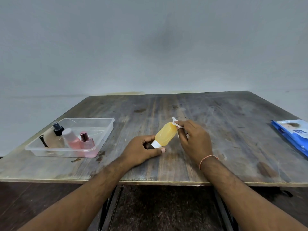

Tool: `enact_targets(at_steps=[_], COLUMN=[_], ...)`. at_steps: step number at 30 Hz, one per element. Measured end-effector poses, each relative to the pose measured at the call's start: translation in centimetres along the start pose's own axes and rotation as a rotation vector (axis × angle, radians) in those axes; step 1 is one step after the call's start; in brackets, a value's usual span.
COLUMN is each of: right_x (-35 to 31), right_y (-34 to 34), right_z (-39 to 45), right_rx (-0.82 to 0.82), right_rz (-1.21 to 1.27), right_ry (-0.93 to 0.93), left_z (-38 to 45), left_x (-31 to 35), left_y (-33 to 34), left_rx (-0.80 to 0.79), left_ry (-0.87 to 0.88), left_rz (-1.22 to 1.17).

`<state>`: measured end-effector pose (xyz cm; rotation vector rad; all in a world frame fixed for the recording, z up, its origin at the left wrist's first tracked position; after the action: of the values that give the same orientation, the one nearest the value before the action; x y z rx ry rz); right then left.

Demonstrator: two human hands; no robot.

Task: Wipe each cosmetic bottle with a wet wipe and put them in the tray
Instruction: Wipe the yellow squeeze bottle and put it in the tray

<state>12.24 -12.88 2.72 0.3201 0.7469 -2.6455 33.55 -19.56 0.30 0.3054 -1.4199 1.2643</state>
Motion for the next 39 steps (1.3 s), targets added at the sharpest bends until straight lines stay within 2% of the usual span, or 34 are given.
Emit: enact_targets(at_steps=[6,11,16,23,26,30,33,35,39], right_x=[-0.4,-1.0,-2.0,-4.0,-3.6,-2.1,-1.3,-1.4,-2.7], right_y=[0.0,0.0,1.4,1.6,1.7,1.2,1.1,1.1,1.4], right_z=[-0.1,-0.2,-0.6,-1.4,-1.3,-0.5,-0.2,-0.2,-0.7], right_rx=[0.043,0.017,-0.101,-0.274,-0.267,-0.161,-0.149,-0.158,-0.216], right_rz=[-0.146,-0.186,-0.131,0.026,-0.003,-0.103,-0.152,-0.141,-0.037], right_ry=[-0.053,-0.134,-0.249,-0.454,-0.401,-0.172,-0.061,-0.076,-0.238], left_z=[0.0,0.0,0.1,0.4,0.5,0.4,0.2,0.2,0.3], left_x=[-0.2,-0.6,-0.5,-1.0,-1.1,-1.1,-0.9,-0.9,-1.1], left_y=[-0.2,-0.2,-0.4,-0.5,-0.5,-0.5,-0.6,-0.7,-0.7], left_rx=[0.02,0.067,0.118,0.107,0.12,0.14,0.132,0.136,0.128], left_ry=[0.004,0.001,0.038,0.052,0.052,0.023,0.024,0.023,0.019], left_rz=[-0.053,0.04,0.153,0.137,0.125,0.141,0.143,0.131,0.122])
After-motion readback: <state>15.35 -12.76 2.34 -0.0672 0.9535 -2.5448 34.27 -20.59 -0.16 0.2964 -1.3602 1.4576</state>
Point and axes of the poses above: each hand's wrist, its own z-axis towards the middle knuckle, its own y-axis out of the palm, x = y × z, the point moved 5 cm from there along z, towards the middle knuckle, and after that the axes turned 1 degree about -y, right-handed, at the moved point
